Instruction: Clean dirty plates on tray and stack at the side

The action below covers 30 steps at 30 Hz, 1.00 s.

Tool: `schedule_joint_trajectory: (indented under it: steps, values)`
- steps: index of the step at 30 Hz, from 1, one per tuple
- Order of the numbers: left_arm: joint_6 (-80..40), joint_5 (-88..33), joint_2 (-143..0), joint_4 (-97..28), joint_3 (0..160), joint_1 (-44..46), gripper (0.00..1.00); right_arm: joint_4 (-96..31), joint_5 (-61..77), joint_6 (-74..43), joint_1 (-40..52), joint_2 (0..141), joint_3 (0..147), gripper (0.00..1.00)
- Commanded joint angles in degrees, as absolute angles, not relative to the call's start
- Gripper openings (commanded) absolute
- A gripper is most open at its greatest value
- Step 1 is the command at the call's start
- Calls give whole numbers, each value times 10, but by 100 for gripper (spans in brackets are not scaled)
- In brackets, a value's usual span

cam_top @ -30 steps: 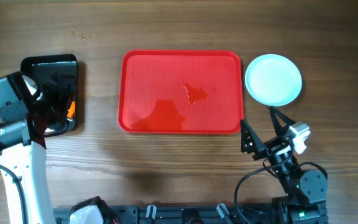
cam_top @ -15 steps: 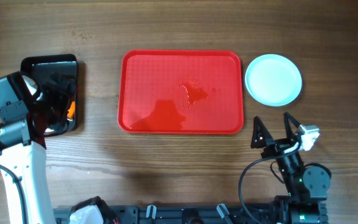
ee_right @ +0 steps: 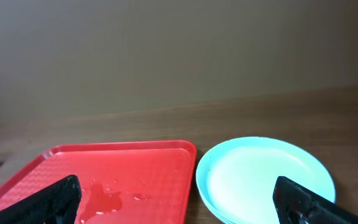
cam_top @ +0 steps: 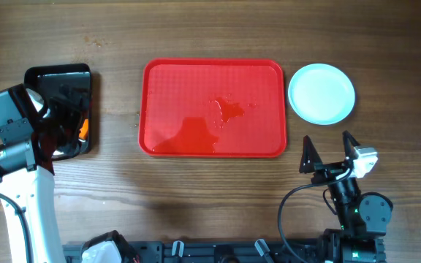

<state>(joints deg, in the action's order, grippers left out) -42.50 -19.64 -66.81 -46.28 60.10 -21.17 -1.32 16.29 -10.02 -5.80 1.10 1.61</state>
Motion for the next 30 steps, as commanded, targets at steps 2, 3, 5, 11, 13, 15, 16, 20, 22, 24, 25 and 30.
schedule_joint_trajectory:
  steps: [2,3,5,11,13,15,16,20,22,24,25,30]
  values:
    - [-422,-205,-666,-462,599,-212,100,-15,170,-70,-61,2,14,100]
    - [-422,-205,-666,-462,599,-212,100,-15,170,-70,-61,2,14,100]
    - [-422,-205,-666,-462,599,-212,100,-16,172,-71,-61,2,14,100]
    - [-422,-205,-666,-462,599,-212,100,-16,181,-71,-61,2,14,100]
    - [-422,-205,-666,-462,599,-212,100,-16,180,-71,-61,2,14,100]
    - [-422,-205,-666,-462,599,-212,100,-16,179,-70,-61,2,14,100]
    - [-422,-205,-666,-462,599,-212,100,-16,179,-70,-61,2,14,100]
    - [-422,-205,-666,-462,599,-212,100,-13,178,-70,-61,2,14,100]
    - [-422,-205,-666,-462,599,-212,100,-11,178,-71,-61,2,14,100]
    - [-422,-205,-666,-462,599,-212,100,-11,178,-71,-61,2,14,100]
    - [-422,-205,-666,-462,599,-212,100,-11,178,-70,-61,2,14,100]
    - [-422,-205,-666,-462,599,-212,100,-11,177,-71,-61,2,14,100]
